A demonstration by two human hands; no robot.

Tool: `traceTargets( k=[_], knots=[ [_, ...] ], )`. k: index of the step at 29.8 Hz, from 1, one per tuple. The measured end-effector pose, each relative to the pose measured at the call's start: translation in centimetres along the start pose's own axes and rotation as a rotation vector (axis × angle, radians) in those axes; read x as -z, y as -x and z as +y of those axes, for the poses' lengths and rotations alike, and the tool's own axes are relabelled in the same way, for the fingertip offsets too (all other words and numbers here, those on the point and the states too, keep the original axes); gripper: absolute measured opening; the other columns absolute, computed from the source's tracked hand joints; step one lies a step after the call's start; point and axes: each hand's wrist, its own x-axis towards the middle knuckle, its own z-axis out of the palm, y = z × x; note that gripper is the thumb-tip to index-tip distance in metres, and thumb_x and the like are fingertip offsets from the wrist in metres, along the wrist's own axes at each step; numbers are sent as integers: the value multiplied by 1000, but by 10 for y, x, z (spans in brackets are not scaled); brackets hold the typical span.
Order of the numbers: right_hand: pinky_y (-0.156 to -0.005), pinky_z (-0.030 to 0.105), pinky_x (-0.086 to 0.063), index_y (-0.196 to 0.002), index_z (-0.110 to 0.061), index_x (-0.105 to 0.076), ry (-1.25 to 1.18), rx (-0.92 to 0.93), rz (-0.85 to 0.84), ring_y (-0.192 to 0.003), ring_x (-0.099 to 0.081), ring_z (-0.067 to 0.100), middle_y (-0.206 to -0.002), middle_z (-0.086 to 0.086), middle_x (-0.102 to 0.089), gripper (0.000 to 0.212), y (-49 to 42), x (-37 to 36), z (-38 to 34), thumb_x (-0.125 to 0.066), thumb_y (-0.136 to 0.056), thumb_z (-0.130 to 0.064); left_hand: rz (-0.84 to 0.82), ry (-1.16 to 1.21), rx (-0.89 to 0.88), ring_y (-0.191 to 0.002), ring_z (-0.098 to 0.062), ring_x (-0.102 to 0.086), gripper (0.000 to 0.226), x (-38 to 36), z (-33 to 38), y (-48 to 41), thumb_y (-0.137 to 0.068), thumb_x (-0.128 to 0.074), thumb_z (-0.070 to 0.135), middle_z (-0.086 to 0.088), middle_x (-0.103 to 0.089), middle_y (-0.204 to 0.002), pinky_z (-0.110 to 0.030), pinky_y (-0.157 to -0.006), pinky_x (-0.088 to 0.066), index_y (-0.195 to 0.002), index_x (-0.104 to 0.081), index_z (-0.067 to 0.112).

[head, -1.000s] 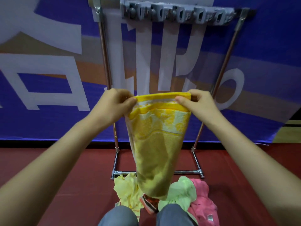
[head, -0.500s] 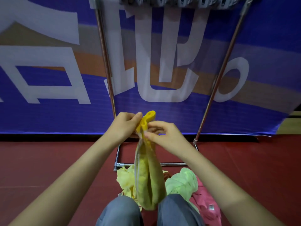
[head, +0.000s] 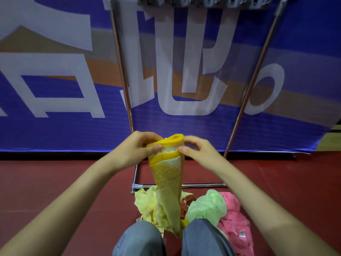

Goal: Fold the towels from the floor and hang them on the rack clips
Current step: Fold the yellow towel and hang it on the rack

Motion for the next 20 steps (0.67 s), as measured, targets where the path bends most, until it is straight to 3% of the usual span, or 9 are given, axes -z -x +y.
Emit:
traceTargets(
  k=[1,3,7,11,14,18,20],
  knots=[
    [-71,7,-45,-85,-20,-64,25,-4,-37,-72,-57,-11,-78,-16,-65,13,-2,-1,-3,-60,-83,-8,9,5,6,-77,-9,-61,13,3,0,1,-87,-54,11,-12,-68,-91,-18,-69,-49,-95,-64,10],
    [-61,10,-44,-69,-20,-64,21,21,-19,-61,-55,-6,-59,-13,-64,18,-2,-6,-9,-60,-83,-9,18,17,32,-79,-13,-62,12,6,2,3,-87,-55,17,-11,-67,-92,-20,-70,-50,-95,-63,14],
    [-57,16,-38,-66,-22,-63,30,95,-63,-59,-48,2,-62,-1,-56,19,0,-16,-21,-61,-83,-14,-22,-72,29,-80,-9,-62,30,7,14,0,-78,-61,44,3,-66,-88,-16,-66,-48,-98,-63,21],
    [-56,14,-36,-64,-23,-61,-16,97,-69,-56,-46,-1,-58,-8,-52,21,4,-20,-26,-62,-82,-12,93,-167,-38,-59,-1,-52,14,7,24,-2,-81,-60,35,8,-59,-65,-13,-54,-40,-77,-65,23],
    [-67,10,-46,-80,-21,-61,-136,47,-119,-67,-58,-8,-74,-14,-62,15,9,-20,-19,-58,-84,-6,127,-164,-85,-60,-3,-54,14,8,33,0,-83,-58,31,4,-61,-67,-14,-55,-42,-79,-65,20],
    [-76,9,-48,-101,-14,-58,-162,-74,-234,-78,-61,-12,-94,-8,-62,20,13,-23,6,-54,-86,-3,219,-148,-122,-65,-14,-55,16,24,52,2,-85,-56,26,-9,-62,-71,-28,-61,-46,-80,-65,14],
    [-77,9,-48,-110,-6,-58,-118,-139,-259,-78,-60,-13,-100,-2,-62,25,13,-25,22,-55,-86,-4,295,-141,-149,-62,-12,-50,18,39,60,0,-86,-56,25,-9,-57,-68,-27,-58,-43,-78,-64,11]
  ],
)
